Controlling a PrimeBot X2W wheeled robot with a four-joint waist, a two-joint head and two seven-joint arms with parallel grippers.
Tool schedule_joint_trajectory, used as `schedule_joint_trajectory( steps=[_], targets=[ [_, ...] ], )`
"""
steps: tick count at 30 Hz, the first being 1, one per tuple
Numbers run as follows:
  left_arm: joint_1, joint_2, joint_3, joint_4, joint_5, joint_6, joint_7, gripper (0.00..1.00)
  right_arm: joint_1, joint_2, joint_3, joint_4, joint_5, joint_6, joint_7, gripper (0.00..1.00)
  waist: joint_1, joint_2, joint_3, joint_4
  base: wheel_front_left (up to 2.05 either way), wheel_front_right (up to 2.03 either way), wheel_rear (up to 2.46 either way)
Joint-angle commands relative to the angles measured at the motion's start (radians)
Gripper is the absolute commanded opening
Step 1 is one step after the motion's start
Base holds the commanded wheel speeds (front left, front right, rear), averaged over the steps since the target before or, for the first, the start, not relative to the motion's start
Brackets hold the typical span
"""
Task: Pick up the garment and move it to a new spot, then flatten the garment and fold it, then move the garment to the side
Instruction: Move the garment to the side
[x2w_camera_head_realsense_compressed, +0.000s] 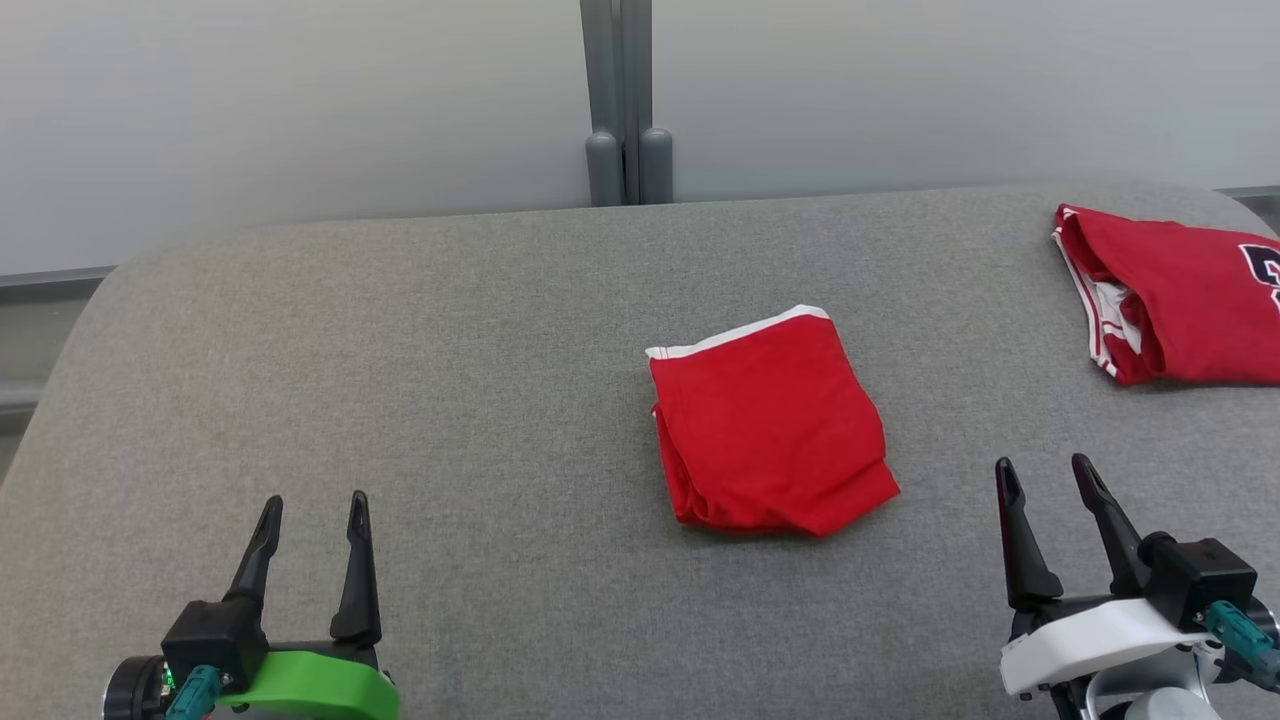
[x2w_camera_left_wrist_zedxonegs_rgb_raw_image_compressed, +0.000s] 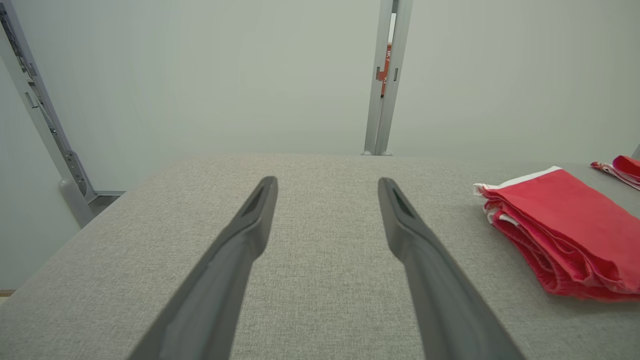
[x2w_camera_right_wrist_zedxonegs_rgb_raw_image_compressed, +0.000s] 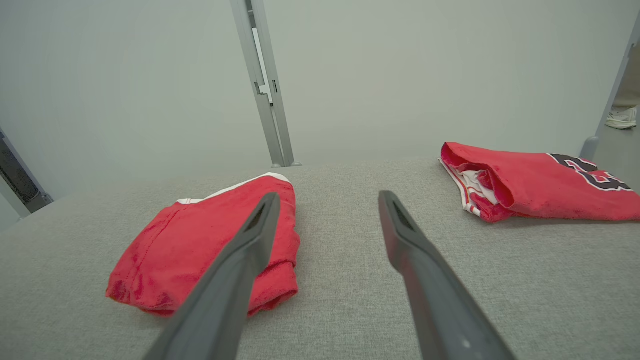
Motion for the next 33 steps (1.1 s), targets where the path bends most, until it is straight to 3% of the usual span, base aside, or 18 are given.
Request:
schedule_joint_trajectory(
  steps=[1, 33],
  targets=[
    [0.007, 0.003, 0.003, 0.001, 0.000, 0.000, -0.002, 1.00, 0.006, -0.003, 0.002, 0.004, -0.002, 0.000, -0.003, 1.00, 0.0000, -0.0001, 0.001, 0.001, 0.00, 0.00, 0.00],
    [-0.005, 0.003, 0.008, 0.008, -0.004, 0.000, -0.002, 1.00, -0.062, -0.006, 0.047, 0.058, 0.006, 0.000, -0.003, 1.00, 0.0000, -0.0001, 0.005, 0.009, 0.00, 0.00, 0.00]
  ],
)
